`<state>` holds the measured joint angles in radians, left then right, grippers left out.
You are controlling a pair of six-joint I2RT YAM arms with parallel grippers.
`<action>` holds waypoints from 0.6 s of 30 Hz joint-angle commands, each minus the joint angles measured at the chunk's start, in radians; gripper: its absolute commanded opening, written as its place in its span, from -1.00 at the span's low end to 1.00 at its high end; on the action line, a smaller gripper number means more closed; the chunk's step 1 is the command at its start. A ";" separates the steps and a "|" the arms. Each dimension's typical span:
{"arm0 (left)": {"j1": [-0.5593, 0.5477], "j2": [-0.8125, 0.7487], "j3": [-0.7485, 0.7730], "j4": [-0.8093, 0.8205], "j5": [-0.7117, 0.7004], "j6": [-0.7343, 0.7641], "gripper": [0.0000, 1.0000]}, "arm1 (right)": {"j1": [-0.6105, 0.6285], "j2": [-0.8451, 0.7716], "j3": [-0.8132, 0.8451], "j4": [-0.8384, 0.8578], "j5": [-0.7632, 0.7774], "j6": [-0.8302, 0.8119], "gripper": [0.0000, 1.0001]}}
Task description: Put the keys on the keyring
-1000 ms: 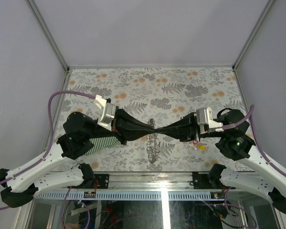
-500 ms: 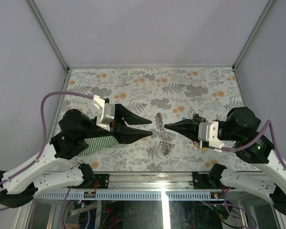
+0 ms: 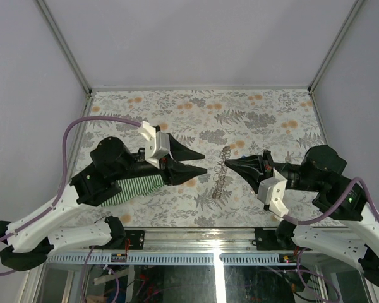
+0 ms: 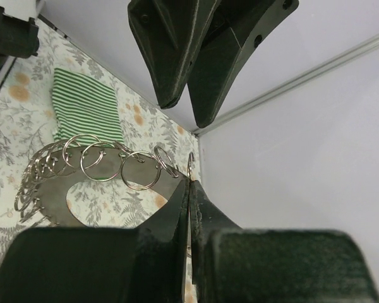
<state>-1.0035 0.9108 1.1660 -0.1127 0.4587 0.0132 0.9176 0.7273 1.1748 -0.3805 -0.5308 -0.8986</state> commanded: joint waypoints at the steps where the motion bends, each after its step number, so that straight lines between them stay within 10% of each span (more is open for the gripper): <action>1: -0.006 0.005 0.020 0.002 -0.034 0.034 -0.21 | 0.006 -0.008 0.018 0.035 0.042 -0.062 -1.00; 18: -0.010 0.047 0.042 -0.059 -0.117 0.158 -0.26 | 0.006 0.055 0.053 -0.124 0.168 -0.086 -1.00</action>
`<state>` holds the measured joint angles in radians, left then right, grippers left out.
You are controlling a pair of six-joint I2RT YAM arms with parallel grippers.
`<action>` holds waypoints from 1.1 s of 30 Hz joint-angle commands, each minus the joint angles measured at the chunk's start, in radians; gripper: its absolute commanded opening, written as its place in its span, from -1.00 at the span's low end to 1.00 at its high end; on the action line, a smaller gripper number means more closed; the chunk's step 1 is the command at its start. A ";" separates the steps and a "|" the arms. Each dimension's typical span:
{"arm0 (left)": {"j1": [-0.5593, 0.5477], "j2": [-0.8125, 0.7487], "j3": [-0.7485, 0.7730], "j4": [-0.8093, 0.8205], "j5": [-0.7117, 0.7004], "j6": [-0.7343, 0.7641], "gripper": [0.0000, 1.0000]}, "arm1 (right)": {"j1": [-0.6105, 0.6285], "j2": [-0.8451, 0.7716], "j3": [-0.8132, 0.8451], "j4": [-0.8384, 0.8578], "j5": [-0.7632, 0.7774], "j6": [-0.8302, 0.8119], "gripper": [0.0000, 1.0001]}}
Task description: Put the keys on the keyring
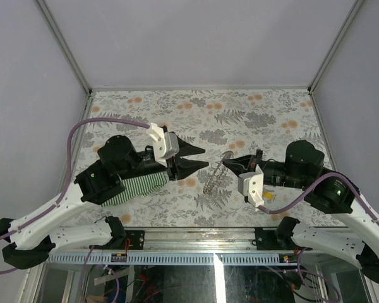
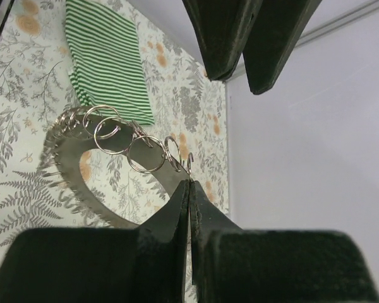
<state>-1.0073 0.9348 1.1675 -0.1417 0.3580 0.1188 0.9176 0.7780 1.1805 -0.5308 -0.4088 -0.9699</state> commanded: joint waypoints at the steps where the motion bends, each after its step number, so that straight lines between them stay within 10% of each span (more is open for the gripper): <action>1: -0.007 0.028 0.044 -0.037 -0.015 0.058 -0.26 | 0.006 0.007 0.050 0.024 0.047 -0.013 -1.00; 33: -0.046 0.135 0.084 -0.081 -0.011 0.111 -0.49 | 0.007 0.058 0.106 0.050 -0.031 0.183 -1.00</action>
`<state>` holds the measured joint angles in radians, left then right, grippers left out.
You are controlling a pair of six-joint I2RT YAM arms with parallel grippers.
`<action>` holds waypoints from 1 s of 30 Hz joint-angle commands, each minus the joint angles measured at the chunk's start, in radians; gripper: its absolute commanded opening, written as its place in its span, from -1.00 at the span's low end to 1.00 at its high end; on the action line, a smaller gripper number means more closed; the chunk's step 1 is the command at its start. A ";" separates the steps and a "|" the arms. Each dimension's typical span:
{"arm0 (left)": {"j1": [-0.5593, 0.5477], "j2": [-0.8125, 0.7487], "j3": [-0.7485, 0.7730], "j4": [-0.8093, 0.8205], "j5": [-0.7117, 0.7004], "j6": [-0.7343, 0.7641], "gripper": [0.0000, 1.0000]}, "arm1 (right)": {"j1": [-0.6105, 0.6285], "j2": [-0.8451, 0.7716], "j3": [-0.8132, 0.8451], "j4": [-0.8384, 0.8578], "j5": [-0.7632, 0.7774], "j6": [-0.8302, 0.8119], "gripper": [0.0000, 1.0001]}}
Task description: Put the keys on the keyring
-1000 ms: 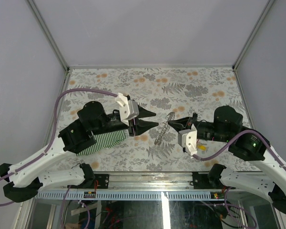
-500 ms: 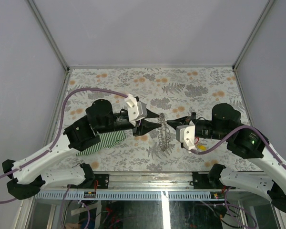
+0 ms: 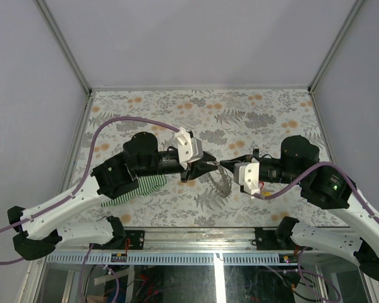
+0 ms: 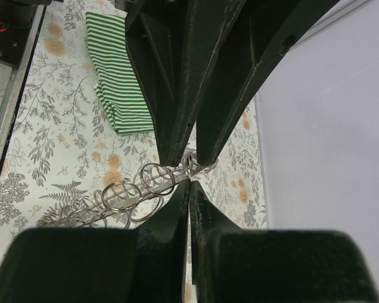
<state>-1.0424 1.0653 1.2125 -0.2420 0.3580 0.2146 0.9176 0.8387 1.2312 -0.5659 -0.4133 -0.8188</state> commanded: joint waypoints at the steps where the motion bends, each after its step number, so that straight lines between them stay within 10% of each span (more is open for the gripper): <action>1: -0.013 0.007 0.039 0.020 -0.013 0.016 -0.52 | 0.006 -0.003 0.055 0.087 -0.028 0.035 -1.00; 19: -0.032 0.019 0.056 -0.003 -0.052 0.021 -1.00 | 0.006 -0.019 0.055 0.109 -0.057 0.076 -1.00; 24: -0.032 -0.026 0.042 0.023 -0.049 -0.010 -1.00 | 0.007 -0.051 0.040 0.127 -0.058 0.104 -0.50; 30: -0.033 -0.105 0.015 0.080 -0.028 -0.079 -1.00 | 0.006 -0.126 -0.022 0.213 -0.070 0.183 -0.36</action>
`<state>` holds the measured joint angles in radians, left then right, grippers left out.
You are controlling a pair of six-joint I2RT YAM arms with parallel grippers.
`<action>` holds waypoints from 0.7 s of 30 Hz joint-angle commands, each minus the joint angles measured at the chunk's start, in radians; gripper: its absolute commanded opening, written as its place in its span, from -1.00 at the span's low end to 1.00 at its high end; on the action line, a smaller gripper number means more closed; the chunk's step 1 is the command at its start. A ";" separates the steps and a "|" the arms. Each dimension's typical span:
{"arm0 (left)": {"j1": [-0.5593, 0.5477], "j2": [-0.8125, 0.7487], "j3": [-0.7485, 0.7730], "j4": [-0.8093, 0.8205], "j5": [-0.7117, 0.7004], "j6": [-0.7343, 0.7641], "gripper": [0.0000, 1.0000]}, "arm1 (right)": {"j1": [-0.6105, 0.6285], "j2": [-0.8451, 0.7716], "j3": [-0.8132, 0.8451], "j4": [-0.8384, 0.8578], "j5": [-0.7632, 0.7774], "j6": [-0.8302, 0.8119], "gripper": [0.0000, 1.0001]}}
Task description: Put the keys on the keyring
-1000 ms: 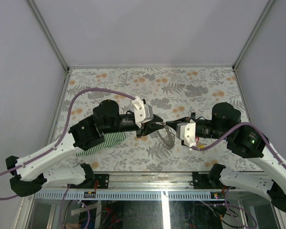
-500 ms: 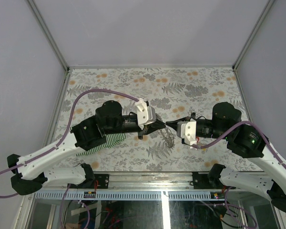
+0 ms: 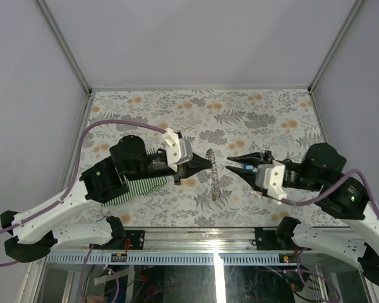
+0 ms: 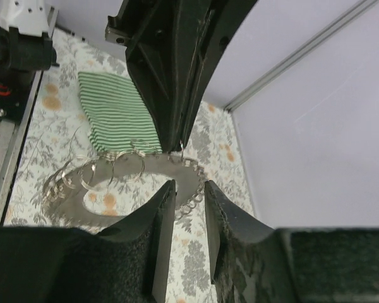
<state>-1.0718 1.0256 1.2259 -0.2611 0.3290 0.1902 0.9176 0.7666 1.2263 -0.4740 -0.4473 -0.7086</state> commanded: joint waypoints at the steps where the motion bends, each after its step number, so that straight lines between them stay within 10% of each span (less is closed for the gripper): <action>1: -0.004 -0.077 0.002 0.102 0.008 -0.063 -1.00 | 0.006 -0.062 -0.026 0.134 -0.035 0.089 -0.36; 21: -0.003 -0.123 0.040 0.110 0.243 -0.035 -1.00 | 0.006 -0.109 -0.309 0.798 -0.280 0.521 -0.34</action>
<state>-1.0718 0.9039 1.2247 -0.2249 0.5388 0.1318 0.9176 0.6498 0.9291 0.0959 -0.6537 -0.2840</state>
